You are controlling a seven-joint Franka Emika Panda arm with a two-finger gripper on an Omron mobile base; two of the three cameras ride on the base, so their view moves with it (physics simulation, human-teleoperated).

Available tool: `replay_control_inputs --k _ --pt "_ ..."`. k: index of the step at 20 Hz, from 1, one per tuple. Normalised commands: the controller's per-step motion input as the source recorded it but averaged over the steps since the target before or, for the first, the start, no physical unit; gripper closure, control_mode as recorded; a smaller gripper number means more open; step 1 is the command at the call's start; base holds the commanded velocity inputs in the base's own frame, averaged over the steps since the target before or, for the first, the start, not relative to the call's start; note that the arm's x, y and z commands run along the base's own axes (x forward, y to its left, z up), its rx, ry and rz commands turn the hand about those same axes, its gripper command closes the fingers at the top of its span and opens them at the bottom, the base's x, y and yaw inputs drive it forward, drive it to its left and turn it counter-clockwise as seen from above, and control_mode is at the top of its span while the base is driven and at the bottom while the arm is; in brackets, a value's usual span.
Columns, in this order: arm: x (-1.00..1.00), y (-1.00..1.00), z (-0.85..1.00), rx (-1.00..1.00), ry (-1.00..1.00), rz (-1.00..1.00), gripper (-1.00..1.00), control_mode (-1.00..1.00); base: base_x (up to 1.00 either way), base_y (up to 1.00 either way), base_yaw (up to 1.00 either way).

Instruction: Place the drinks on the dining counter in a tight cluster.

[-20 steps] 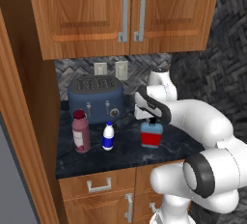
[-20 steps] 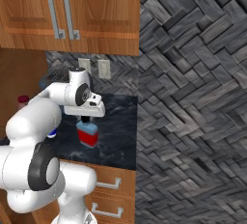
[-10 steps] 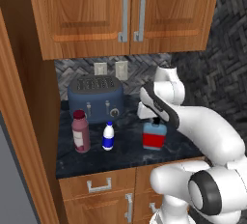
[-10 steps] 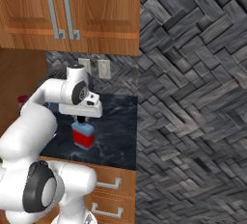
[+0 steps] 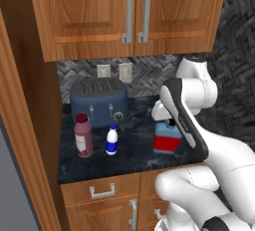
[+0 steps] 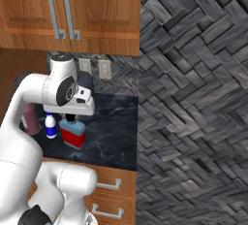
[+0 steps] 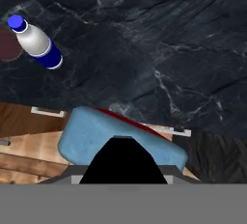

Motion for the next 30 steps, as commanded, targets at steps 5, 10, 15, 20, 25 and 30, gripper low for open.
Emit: replay_control_inputs --k 5,10,15,20,25,30 --pt "-0.35 0.0 0.68 0.0 -0.06 0.01 1.0 -1.0 0.0 0.0 0.0" --pt "-0.21 0.0 0.57 0.0 -0.03 0.01 1.0 -1.0 0.0 0.0 0.0" --pt "0.0 0.0 0.29 -0.01 0.0 0.0 1.0 -1.0 0.0 0.0 0.0" --pt "0.0 0.0 0.0 0.0 0.0 0.0 1.0 -1.0 0.0 0.0 0.0" --pt "-0.03 0.0 0.0 0.0 0.0 0.0 1.0 1.0 -0.71 0.0 0.0" --pt "0.0 0.0 0.0 0.0 0.0 0.0 1.0 1.0 -1.0 0.0 0.0"
